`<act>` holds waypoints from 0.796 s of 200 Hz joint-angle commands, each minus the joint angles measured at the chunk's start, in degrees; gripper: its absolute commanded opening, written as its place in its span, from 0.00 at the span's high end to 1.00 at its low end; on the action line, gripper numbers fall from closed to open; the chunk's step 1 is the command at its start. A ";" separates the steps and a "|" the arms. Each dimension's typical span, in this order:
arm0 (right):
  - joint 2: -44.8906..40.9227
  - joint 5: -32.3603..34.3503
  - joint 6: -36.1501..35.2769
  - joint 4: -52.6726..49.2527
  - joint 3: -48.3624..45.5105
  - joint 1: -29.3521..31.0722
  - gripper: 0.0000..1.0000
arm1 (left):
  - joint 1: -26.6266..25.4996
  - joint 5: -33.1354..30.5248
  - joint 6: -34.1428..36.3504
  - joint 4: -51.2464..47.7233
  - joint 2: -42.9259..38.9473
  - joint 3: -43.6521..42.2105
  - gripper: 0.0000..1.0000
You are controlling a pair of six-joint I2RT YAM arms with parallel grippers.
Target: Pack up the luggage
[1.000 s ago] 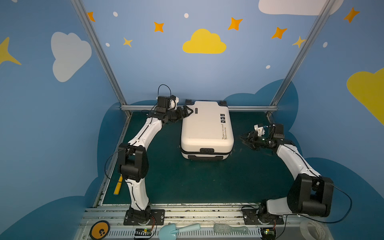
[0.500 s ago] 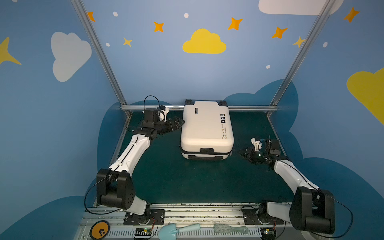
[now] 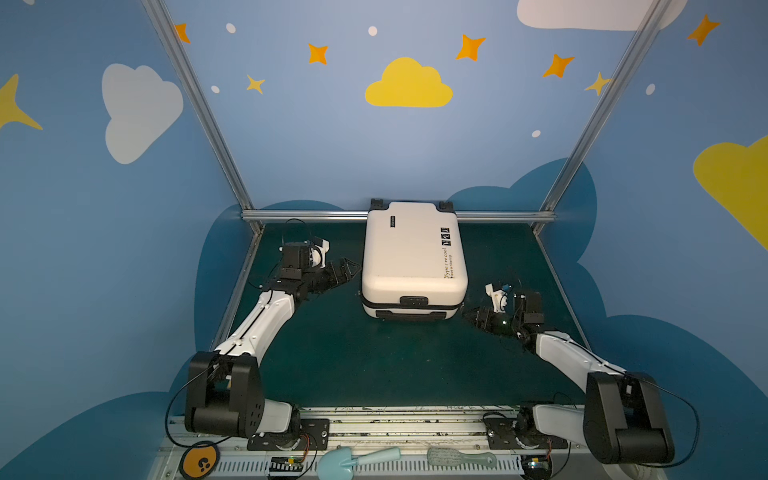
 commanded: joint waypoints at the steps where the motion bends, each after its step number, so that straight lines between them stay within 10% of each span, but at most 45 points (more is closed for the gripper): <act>1: 1.02 1.39 -1.72 2.44 1.33 0.40 0.51 | 0.09 2.16 -0.89 2.97 0.18 -0.33 0.00; 159: 4.62 -3.74 -5.93 2.74 6.93 3.75 0.55 | 0.13 2.93 -0.52 2.19 1.60 0.20 0.00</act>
